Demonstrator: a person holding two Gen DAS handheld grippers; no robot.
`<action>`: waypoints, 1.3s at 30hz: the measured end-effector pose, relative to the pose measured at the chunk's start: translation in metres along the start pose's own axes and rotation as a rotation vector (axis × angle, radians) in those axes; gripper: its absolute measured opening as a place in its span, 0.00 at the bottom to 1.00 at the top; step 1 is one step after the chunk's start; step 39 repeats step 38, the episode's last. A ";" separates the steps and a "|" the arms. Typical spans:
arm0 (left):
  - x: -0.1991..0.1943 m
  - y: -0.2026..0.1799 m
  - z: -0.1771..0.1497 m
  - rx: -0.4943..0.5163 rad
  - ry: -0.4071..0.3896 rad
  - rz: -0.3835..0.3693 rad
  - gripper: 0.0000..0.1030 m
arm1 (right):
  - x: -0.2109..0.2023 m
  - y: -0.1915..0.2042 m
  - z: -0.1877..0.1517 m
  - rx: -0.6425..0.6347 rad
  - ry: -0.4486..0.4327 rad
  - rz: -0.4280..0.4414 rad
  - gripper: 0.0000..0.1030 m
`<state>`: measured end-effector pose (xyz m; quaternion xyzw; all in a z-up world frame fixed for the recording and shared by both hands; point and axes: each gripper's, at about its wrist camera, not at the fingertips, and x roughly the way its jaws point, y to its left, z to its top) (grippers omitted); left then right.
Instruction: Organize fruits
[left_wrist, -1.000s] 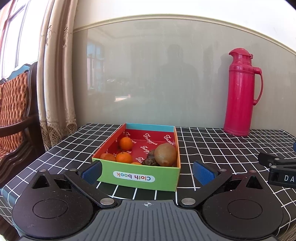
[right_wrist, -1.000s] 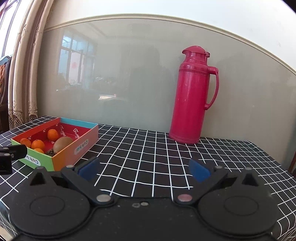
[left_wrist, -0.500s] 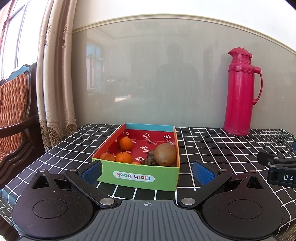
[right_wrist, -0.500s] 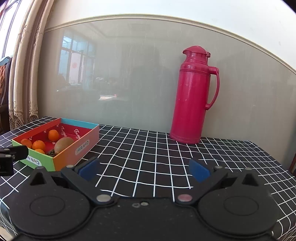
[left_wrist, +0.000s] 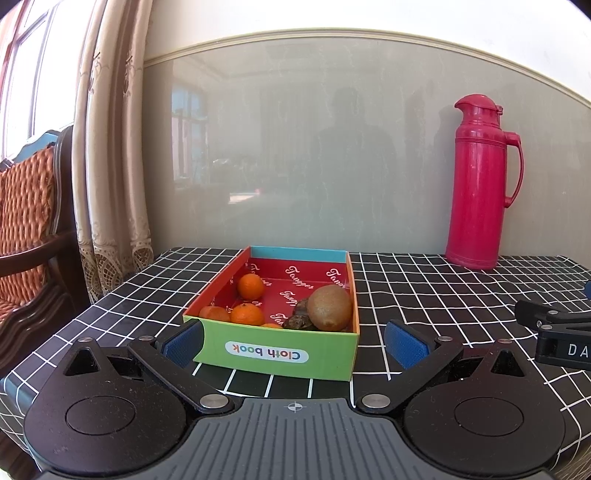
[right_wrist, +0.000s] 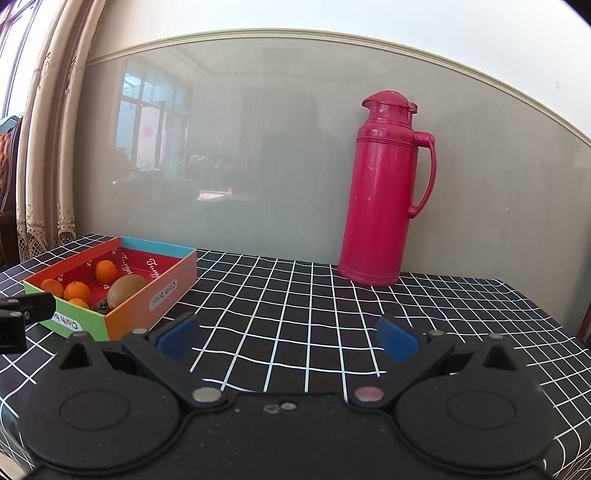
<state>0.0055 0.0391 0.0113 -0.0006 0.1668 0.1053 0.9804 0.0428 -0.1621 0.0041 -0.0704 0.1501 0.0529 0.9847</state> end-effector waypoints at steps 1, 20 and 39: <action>0.000 0.000 0.000 0.000 0.000 -0.001 1.00 | 0.000 0.000 0.000 0.000 0.000 0.001 1.00; 0.000 0.001 0.000 -0.001 0.001 0.000 1.00 | 0.000 0.000 0.000 0.000 0.001 0.000 1.00; -0.005 0.002 -0.001 -0.010 -0.039 -0.029 1.00 | 0.000 -0.002 0.000 0.009 0.002 0.000 1.00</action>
